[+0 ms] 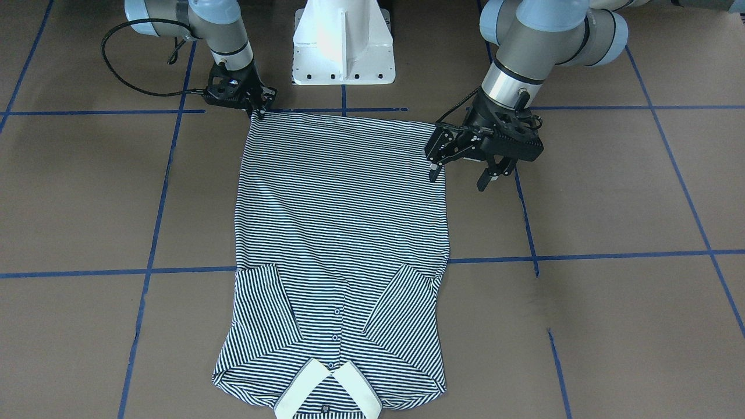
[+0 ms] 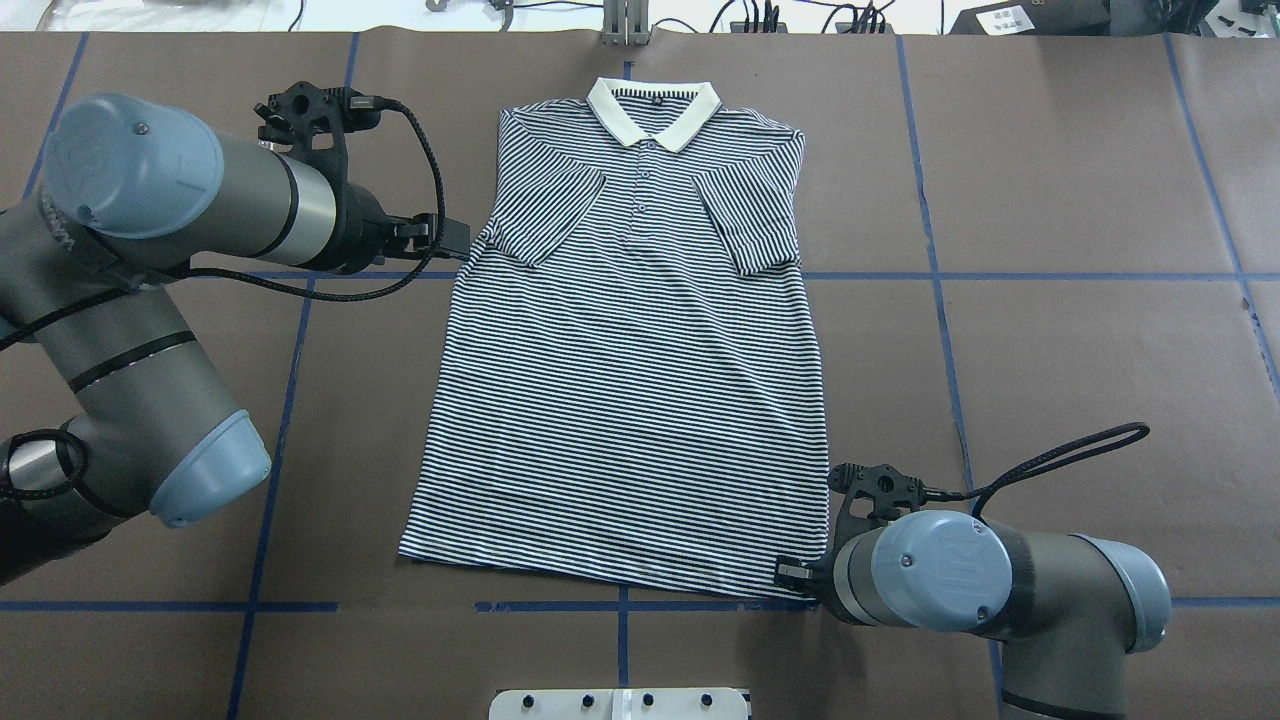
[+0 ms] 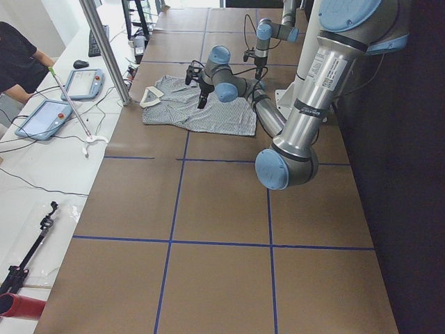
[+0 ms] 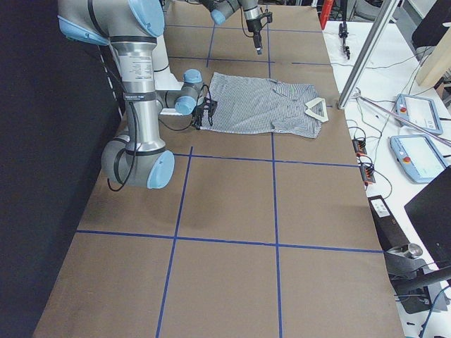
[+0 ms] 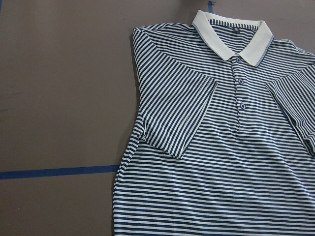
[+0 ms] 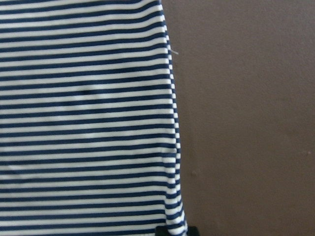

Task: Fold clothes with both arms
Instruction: 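Reach the left gripper to the hem while the right gripper grasps the hem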

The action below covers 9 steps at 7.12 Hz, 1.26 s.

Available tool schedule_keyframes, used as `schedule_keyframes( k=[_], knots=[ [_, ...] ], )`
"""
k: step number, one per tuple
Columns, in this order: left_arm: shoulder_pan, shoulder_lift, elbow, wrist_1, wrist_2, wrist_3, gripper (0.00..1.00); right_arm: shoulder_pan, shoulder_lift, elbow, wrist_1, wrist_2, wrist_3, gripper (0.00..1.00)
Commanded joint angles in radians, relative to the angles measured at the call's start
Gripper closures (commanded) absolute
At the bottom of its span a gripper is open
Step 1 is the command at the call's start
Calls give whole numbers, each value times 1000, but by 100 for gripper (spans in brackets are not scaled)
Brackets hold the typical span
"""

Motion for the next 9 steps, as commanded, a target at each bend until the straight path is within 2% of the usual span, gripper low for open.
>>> schedule_keyframes(
  k=[1, 4, 6, 7, 8, 9],
  knots=[
    [0, 0, 1, 0, 1, 1, 0, 4, 0, 7, -1, 4, 0, 100],
    [1, 29, 4, 2, -9, -50, 0, 31, -8, 53, -1, 25, -2, 100],
    [43, 101, -29, -2, -13, -345, 0, 57, -11, 91, -1, 30, -11, 100],
    [116, 189, -101, 0, 17, -430, 0, 65, -3, 102, 0, 33, -12, 100],
    [191, 262, -152, 2, 87, -506, 0, 74, -3, 119, 0, 35, -12, 100],
    [303, 291, -152, 6, 181, -600, 0, 80, 0, 125, 2, 35, -12, 100]
  ],
)
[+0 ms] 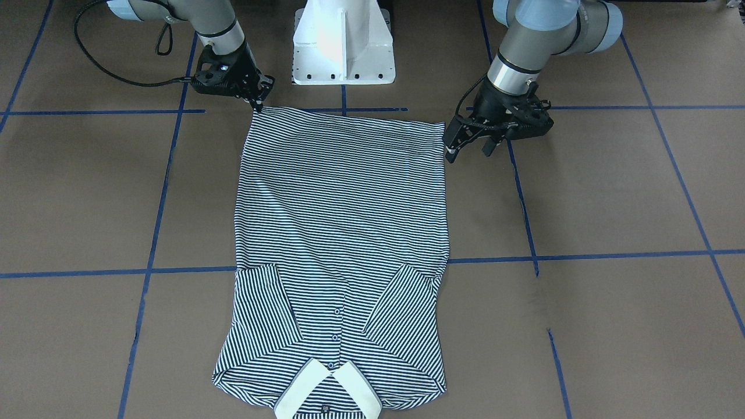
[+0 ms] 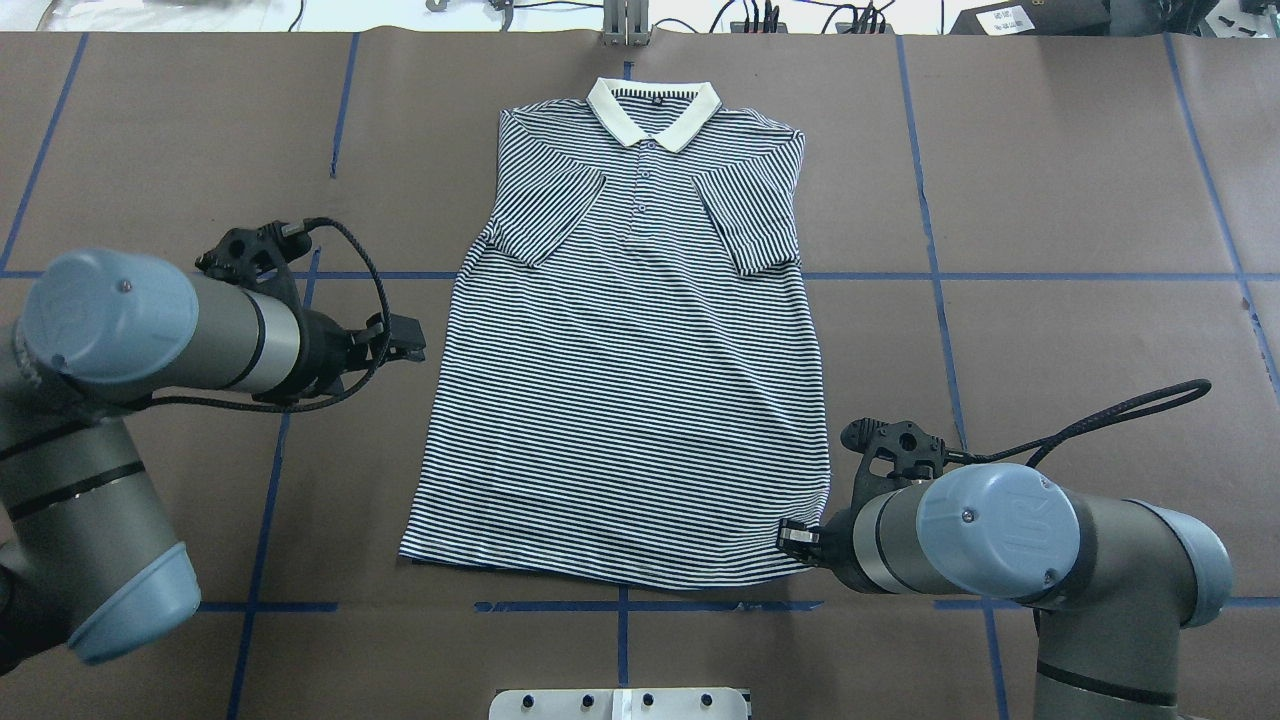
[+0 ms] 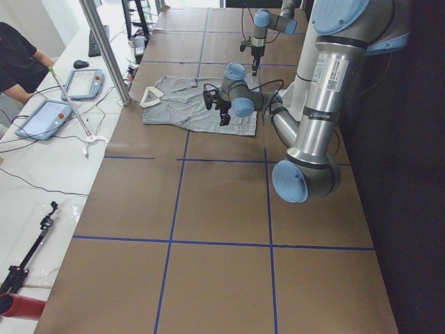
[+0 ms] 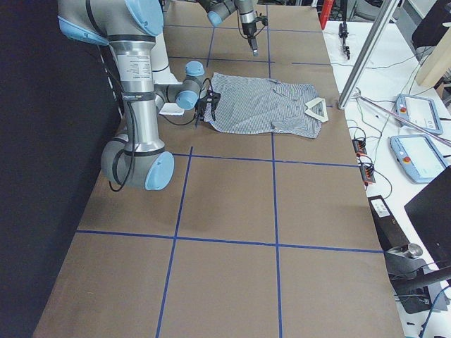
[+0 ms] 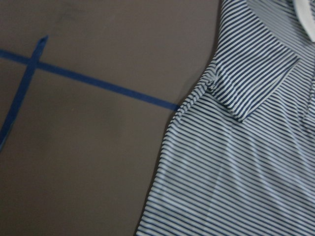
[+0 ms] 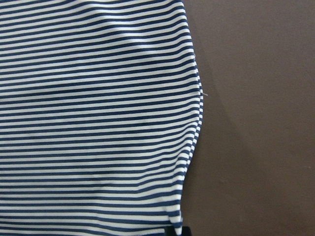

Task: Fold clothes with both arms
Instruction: 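Reach the left gripper to the hem while the right gripper grasps the hem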

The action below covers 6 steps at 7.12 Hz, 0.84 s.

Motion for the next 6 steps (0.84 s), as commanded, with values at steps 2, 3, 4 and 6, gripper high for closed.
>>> schedule_keyframes(
  k=[2, 3, 4, 6],
  knots=[
    [262, 22, -21, 137, 176, -260, 2, 14, 5, 15, 1, 1, 0, 100],
    [299, 8, -17, 168, 180, -268, 2, 14, 5, 15, 1, 1, 0, 100],
    [310, 6, -12, 168, 190, -281, 2, 14, 5, 15, 1, 1, 0, 100],
    [315, -19, 23, 170, 200, -281, 4, 19, 6, 22, 1, 3, 0, 100]
  ],
)
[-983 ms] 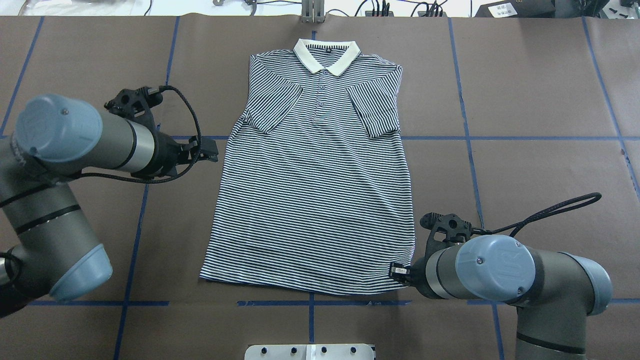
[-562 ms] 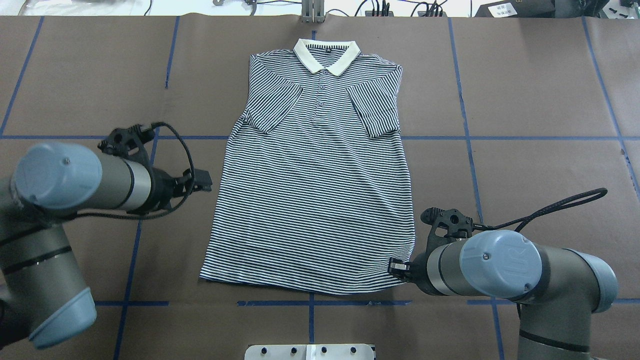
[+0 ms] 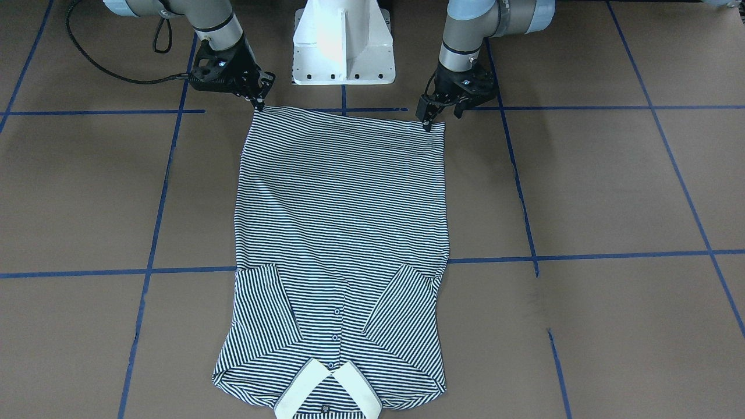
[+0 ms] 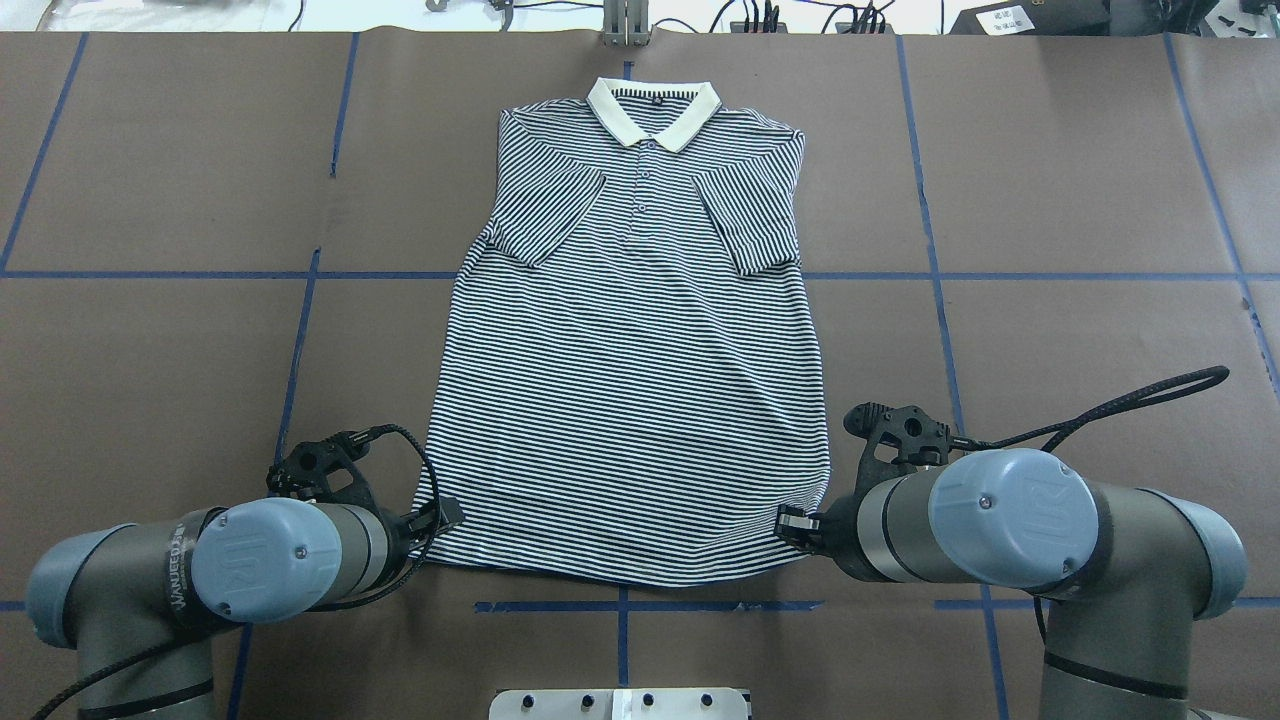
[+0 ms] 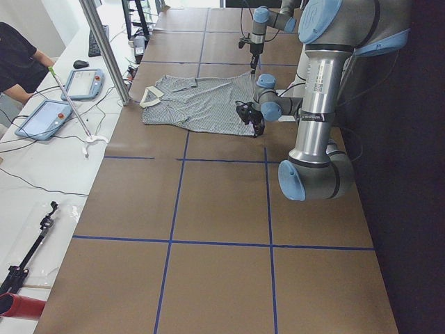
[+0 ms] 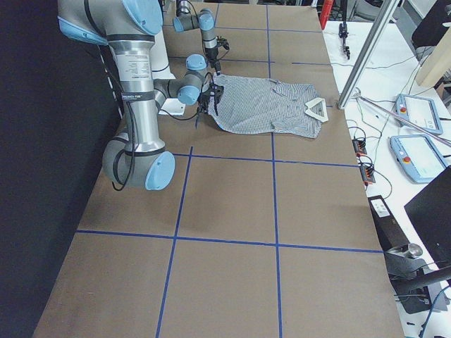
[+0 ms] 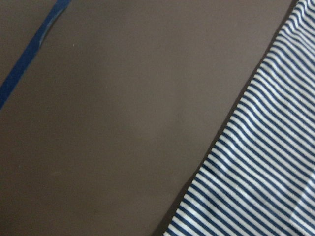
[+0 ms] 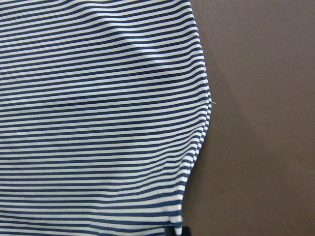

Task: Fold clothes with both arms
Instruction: 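Reach the left gripper to the hem while the right gripper grasps the hem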

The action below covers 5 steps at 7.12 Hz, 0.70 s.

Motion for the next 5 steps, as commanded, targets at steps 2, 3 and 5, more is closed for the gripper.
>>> schedule_keyframes(
  k=[2, 3, 5],
  knots=[
    [4, -14, 15, 27, 26, -3, 9, 2, 1, 4, 0, -1, 0, 100],
    [4, -14, 13, 30, 26, -3, 12, 2, 1, 2, 0, -1, 0, 100],
    [4, -12, 13, 31, 26, -2, 38, 4, 4, 4, 0, -1, 0, 100]
  ],
)
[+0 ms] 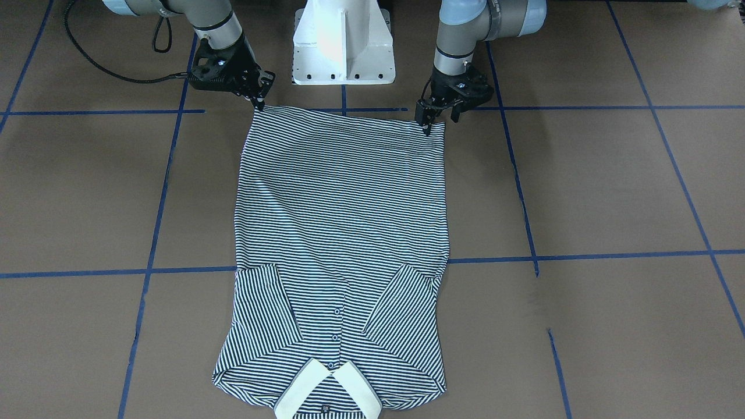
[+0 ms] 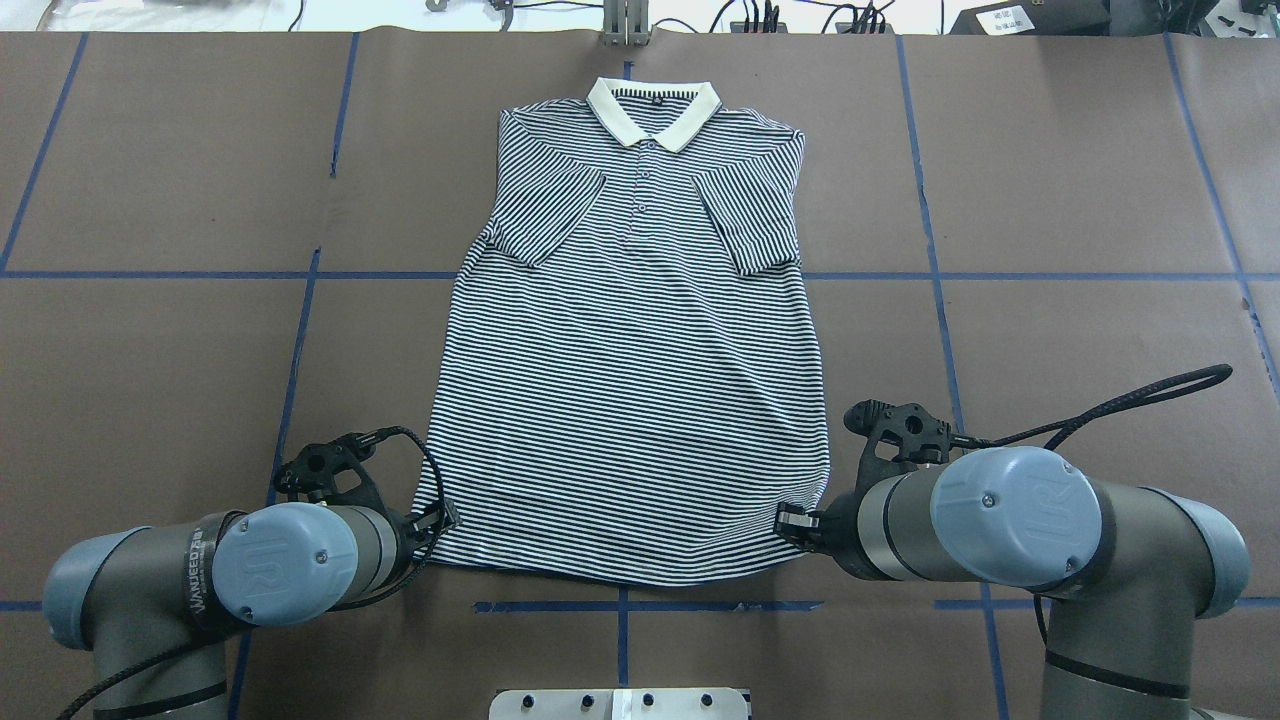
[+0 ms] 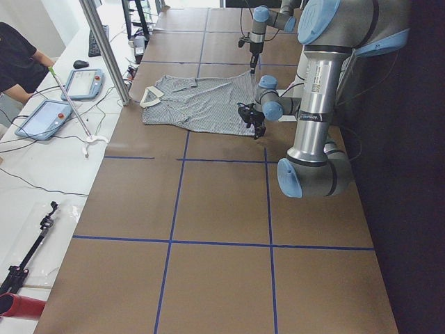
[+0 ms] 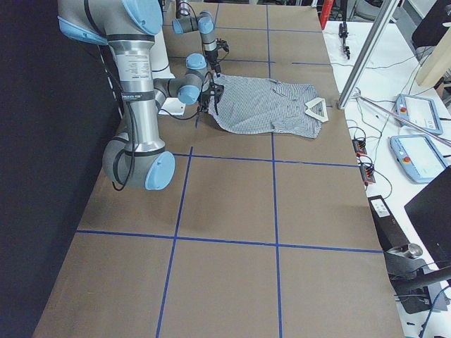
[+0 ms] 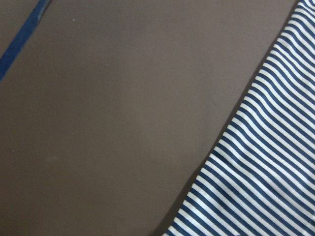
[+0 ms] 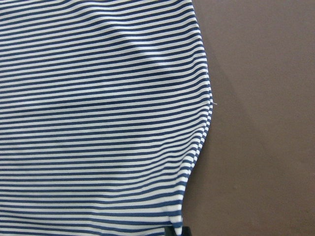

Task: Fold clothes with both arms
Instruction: 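Grasp both hem corners nearest the robot with both grippers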

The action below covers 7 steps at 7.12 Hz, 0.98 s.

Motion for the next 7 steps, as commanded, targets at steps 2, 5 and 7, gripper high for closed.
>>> schedule_keyframes(
  k=[2, 5, 7],
  knots=[
    [3, 1, 0, 1, 0, 1, 69, 3, 4, -1, 0, 1, 0, 100],
    [3, -1, -12, 3, -1, 10, 100, 3, 4, -1, -2, 1, 0, 100],
    [3, -6, -25, 3, -3, 10, 100, 10, 2, -1, -2, 14, 0, 100]
  ],
)
